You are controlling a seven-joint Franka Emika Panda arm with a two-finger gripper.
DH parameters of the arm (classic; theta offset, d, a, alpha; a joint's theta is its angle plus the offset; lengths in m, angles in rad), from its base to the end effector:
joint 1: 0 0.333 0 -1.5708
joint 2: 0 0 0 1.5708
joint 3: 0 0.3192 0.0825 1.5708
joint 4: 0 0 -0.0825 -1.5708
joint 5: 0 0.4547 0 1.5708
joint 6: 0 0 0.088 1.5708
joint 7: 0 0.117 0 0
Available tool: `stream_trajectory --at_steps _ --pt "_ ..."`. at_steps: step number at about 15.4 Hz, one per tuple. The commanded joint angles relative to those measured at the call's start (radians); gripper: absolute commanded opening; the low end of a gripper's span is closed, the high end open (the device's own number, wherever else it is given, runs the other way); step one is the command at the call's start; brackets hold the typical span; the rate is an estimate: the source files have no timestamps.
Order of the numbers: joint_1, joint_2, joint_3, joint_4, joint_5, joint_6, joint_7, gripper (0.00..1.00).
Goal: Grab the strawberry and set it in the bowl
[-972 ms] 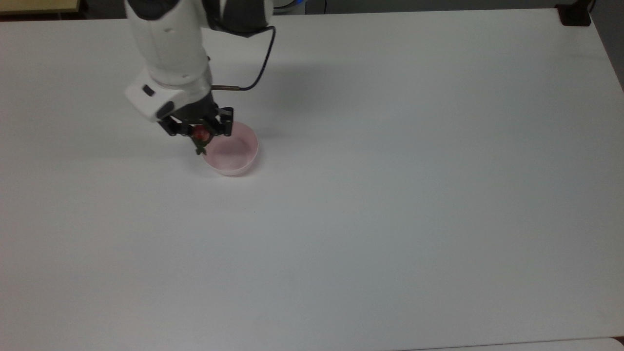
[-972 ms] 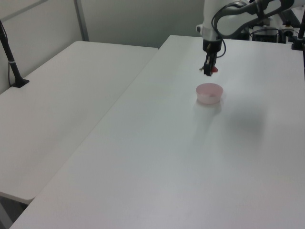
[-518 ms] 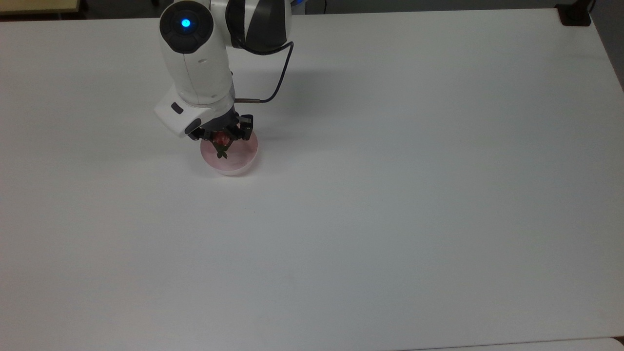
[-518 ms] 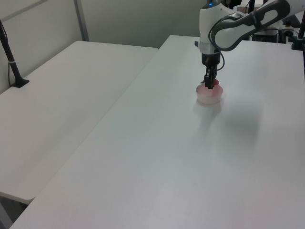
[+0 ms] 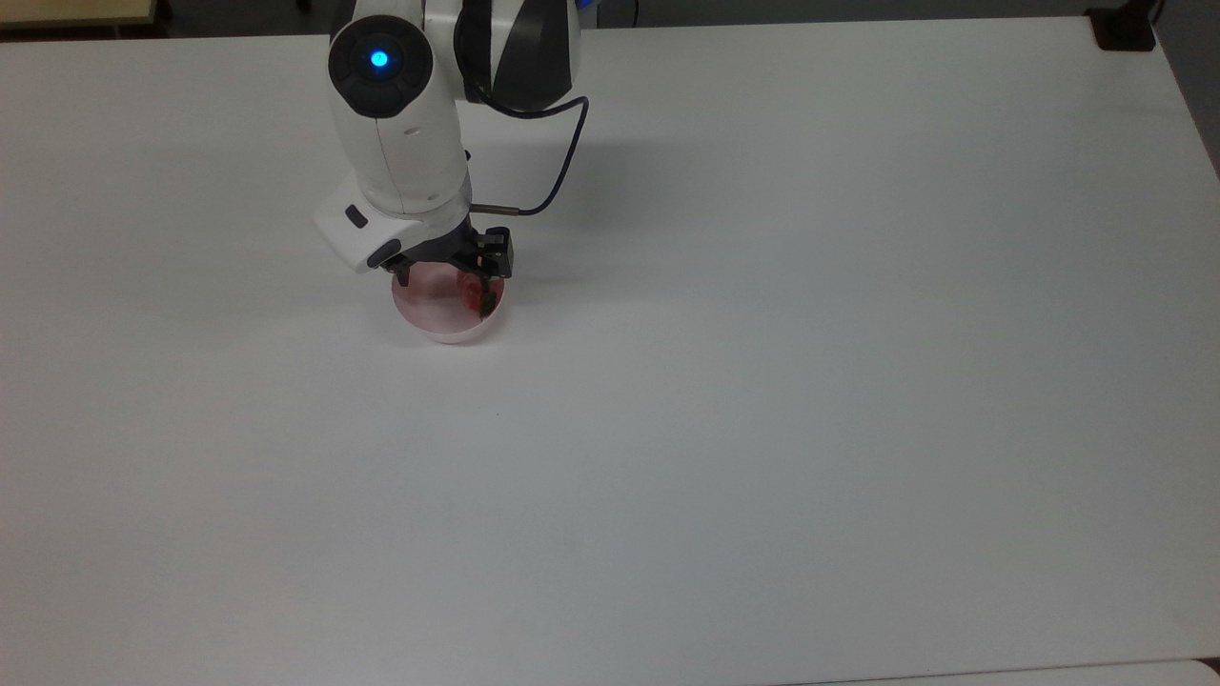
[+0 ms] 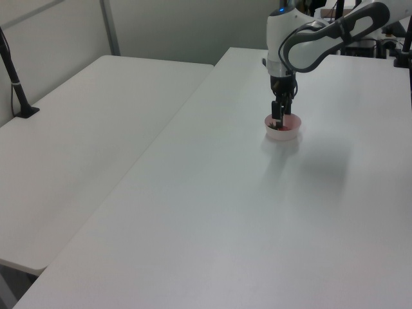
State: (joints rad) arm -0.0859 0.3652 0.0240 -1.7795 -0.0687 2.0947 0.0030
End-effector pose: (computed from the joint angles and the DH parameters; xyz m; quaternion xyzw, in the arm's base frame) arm 0.6982 -0.0481 0.3030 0.9993 -0.0152 -0.0256 0.0243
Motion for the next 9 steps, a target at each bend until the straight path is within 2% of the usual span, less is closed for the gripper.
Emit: stream_trajectory --at_steps 1,7,9 --pt "0.009 -0.066 0.005 0.057 -0.017 -0.117 0.061 1.0" --pt "0.001 -0.319 -0.006 0.086 -0.002 -0.335 0.106 1.0" --pt "0.011 -0.371 -0.013 0.109 -0.002 -0.415 0.11 1.0"
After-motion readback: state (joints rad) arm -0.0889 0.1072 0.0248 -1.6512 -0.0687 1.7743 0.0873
